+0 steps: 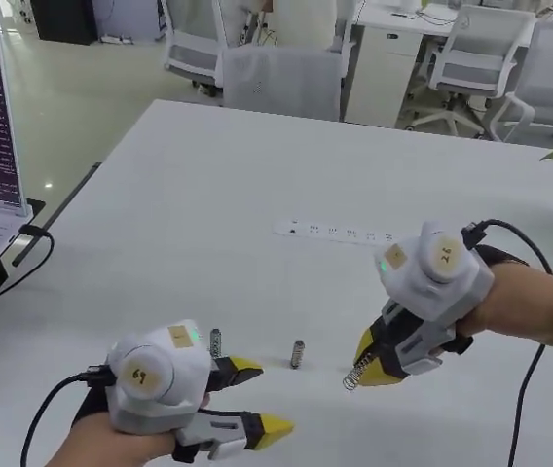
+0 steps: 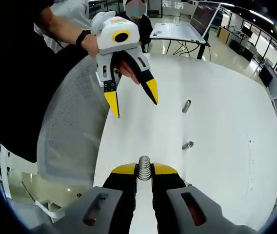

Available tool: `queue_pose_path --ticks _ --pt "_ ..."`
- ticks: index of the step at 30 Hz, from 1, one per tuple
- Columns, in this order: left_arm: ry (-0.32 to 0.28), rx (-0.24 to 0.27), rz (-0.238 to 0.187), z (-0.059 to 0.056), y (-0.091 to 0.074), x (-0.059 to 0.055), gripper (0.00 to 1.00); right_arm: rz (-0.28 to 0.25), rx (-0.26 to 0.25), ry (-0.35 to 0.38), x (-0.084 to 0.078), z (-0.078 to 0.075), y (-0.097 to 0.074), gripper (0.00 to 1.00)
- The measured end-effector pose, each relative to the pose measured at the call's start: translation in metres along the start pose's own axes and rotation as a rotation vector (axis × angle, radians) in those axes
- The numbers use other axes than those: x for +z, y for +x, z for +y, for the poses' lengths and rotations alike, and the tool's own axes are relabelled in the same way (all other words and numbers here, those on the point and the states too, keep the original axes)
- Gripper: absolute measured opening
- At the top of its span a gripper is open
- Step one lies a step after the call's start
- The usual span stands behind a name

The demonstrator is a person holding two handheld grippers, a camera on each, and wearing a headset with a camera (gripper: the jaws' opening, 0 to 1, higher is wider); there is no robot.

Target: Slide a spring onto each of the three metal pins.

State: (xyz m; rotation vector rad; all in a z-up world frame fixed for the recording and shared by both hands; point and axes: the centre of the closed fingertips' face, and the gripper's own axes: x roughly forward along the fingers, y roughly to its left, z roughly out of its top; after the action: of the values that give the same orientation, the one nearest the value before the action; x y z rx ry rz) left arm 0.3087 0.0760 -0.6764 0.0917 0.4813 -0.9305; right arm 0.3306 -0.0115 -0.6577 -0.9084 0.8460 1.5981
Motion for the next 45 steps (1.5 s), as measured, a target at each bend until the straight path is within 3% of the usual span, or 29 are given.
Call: queue_pose_path --ticks 22,45 --pt "-0.095 0.158 0.037 0.044 -0.051 -0.039 0.54 0.047 -0.054 0.104 -0.041 -0.025 0.003 0.08" --pt "-0.173 0.275 0.042 0.070 -0.092 -0.062 0.70 0.107 -0.090 0.158 -0.068 -0.050 0.007 0.08"
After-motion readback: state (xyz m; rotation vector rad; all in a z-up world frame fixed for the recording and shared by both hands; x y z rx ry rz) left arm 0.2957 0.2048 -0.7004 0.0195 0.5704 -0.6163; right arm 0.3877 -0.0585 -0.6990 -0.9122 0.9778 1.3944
